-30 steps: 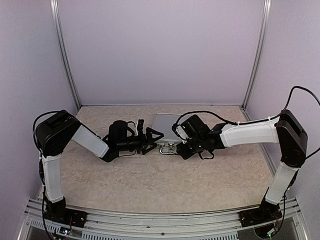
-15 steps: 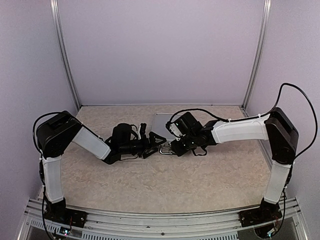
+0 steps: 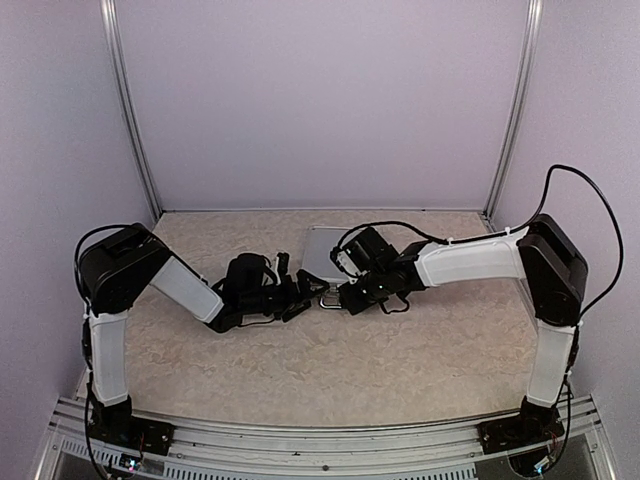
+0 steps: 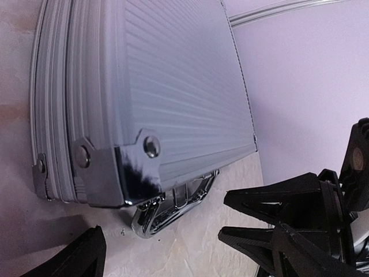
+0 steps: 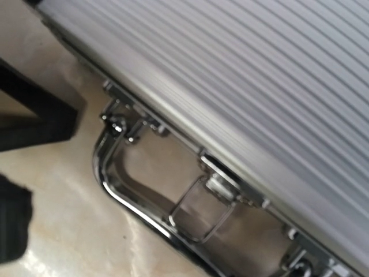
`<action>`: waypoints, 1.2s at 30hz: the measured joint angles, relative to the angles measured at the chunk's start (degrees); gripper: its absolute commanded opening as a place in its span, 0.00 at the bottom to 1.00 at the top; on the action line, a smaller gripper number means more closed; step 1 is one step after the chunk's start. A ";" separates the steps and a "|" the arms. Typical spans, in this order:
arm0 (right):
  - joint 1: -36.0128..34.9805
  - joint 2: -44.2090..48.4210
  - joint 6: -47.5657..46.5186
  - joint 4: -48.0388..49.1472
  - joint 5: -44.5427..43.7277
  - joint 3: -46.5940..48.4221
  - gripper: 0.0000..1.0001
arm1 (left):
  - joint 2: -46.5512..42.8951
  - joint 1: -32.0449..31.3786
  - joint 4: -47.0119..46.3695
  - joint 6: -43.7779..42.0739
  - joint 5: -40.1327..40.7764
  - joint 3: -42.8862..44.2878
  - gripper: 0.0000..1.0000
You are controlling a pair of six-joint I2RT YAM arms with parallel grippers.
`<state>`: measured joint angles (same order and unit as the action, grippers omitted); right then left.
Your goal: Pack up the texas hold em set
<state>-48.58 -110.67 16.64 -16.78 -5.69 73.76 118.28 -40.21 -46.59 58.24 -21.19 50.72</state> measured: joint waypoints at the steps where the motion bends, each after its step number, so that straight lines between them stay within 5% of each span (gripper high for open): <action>1: 0.00 -0.02 0.11 -0.04 -0.04 0.02 0.32 | 0.22 0.00 -0.15 0.00 0.02 0.22 0.99; 18: 0.02 -3.82 -3.30 -5.77 0.48 9.01 0.34 | 3.04 0.00 -4.57 1.57 -1.70 2.12 0.99; 36: 0.02 -9.60 6.97 -11.80 -0.46 13.03 0.28 | 3.15 0.15 -5.79 2.05 -2.40 1.60 0.99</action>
<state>-48.56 -120.27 23.62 -28.58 -6.15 86.78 121.43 -40.05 -52.38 60.29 -23.59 52.31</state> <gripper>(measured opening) 0.277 0.990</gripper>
